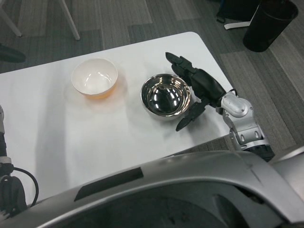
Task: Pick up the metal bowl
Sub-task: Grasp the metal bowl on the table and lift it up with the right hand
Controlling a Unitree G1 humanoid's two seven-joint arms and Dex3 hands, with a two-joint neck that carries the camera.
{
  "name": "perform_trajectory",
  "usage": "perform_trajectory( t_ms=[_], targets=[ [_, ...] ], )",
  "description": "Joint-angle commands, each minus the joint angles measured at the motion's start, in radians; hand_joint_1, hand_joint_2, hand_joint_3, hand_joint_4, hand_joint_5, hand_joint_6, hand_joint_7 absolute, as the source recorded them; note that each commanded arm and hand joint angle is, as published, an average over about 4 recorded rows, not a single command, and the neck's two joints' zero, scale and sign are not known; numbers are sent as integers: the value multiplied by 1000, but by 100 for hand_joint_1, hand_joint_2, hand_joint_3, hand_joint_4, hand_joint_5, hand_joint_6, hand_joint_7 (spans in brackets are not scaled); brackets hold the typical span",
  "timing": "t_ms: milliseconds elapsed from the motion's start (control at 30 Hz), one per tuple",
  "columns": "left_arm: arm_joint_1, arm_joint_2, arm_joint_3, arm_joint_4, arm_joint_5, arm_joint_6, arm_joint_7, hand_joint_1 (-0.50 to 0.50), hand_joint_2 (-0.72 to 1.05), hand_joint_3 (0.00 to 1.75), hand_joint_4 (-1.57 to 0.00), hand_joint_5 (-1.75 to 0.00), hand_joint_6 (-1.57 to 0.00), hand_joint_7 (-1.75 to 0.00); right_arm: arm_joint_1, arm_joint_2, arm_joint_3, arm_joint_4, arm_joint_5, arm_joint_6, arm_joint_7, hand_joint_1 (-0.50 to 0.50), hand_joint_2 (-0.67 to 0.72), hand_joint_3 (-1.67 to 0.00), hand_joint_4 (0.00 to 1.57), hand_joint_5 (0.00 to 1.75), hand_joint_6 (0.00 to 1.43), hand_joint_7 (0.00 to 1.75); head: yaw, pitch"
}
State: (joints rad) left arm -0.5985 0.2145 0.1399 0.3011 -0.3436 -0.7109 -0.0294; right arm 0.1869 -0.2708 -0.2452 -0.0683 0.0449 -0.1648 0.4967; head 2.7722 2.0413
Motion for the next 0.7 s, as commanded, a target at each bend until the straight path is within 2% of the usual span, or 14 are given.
perform_trajectory(
  t_ms=[33, 267, 533, 633, 700],
  targets=[
    [1, 10, 1, -10, -11, -2, 0, -50, -72, 4, 0, 0, 0, 0, -10, -2, 10, 27, -1, -35, -15, -25, -3, -8, 0, 0, 0, 0, -1, 6],
    [2, 7, -4, -10, -11, -2, 0, -50, -72, 7, 0, 0, 0, 0, -44, -4, 62, 113, 5, -134, -60, -25, -3, -8, 0, 0, 0, 0, -14, 11],
    [3, 4, -8, -10, -11, -2, 0, -50, -72, 9, 0, 0, 0, 0, -68, -8, 96, 153, 6, -165, -76, -25, -3, -8, 0, 0, 0, 0, -13, 11],
    [5, 3, -8, -11, -11, -2, 0, -50, -72, 4, 0, 0, 0, 0, -76, -14, 115, 167, 5, -174, -78, -28, -8, -8, 0, 0, 0, 0, -10, 12],
    [7, 2, -8, -11, -11, -2, 0, -50, -72, 4, 0, 0, 0, 0, -81, -16, 124, 174, 2, -178, -78, -29, -13, -14, 0, 0, 0, 0, -7, 12]
  ],
)
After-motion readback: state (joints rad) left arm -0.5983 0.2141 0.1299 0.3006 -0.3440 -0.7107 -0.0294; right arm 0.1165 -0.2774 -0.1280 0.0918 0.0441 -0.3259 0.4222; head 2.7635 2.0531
